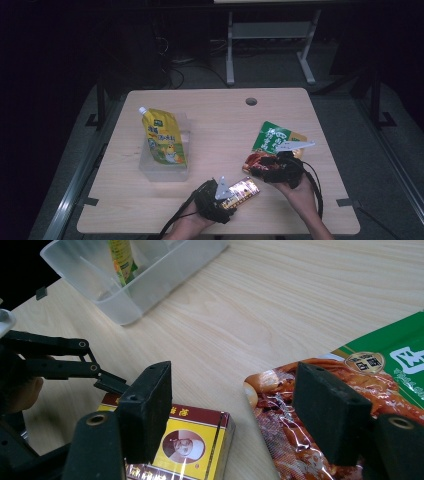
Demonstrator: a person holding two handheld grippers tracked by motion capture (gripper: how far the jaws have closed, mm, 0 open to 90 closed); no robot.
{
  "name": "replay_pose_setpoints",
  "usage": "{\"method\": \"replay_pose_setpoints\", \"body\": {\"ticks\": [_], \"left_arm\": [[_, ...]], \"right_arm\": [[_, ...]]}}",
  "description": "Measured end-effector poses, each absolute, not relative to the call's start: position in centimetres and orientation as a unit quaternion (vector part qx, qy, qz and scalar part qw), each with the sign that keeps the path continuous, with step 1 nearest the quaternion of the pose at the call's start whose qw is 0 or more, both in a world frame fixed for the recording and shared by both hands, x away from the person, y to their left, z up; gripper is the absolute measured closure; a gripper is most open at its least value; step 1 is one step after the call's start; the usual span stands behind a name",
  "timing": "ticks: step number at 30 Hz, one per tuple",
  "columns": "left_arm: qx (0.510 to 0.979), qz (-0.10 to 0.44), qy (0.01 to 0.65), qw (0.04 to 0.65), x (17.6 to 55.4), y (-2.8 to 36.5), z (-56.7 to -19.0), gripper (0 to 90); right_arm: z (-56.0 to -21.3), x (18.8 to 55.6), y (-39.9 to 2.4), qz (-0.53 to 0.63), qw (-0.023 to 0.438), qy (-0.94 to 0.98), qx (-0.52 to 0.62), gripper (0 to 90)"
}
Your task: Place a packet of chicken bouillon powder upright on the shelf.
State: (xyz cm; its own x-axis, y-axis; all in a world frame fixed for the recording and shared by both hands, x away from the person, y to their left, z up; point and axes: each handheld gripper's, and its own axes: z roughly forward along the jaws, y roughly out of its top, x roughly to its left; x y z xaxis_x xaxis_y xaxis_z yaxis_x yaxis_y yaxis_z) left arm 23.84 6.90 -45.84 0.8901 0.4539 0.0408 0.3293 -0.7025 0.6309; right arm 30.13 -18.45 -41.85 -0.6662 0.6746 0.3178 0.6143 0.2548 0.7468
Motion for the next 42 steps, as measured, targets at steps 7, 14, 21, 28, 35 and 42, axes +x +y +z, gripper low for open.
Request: {"method": "replay_pose_setpoints", "body": {"ticks": [7, 14, 21, 28, 35, 42], "left_arm": [[0.913, 0.113, 0.223, 0.322, 24.1, 7.1, -45.7, 32.2], [0.901, 0.125, 0.242, 0.338, 24.7, 7.5, -45.3, 32.3], [0.892, 0.142, 0.249, 0.350, 25.3, 7.6, -44.2, 32.3], [0.891, 0.154, 0.241, 0.352, 25.5, 6.9, -43.4, 32.3], [0.886, 0.173, 0.236, 0.358, 25.9, 6.4, -42.5, 32.4], [0.880, 0.192, 0.238, 0.362, 26.2, 6.0, -41.9, 32.4]], "right_arm": [[-42.4, 30.2, -18.3, 0.449, 0.027, 0.791, 0.415, 31.1], [-42.9, 30.3, -17.8, 0.444, 0.016, 0.792, 0.418, 31.0], [-43.1, 30.6, -18.2, 0.450, 0.012, 0.780, 0.434, 30.5], [-43.4, 31.0, -18.8, 0.461, -0.008, 0.766, 0.448, 30.3], [-43.8, 31.5, -19.4, 0.480, -0.042, 0.746, 0.461, 29.1], [-44.1, 31.9, -19.9, 0.499, -0.066, 0.726, 0.468, 29.6]]}}
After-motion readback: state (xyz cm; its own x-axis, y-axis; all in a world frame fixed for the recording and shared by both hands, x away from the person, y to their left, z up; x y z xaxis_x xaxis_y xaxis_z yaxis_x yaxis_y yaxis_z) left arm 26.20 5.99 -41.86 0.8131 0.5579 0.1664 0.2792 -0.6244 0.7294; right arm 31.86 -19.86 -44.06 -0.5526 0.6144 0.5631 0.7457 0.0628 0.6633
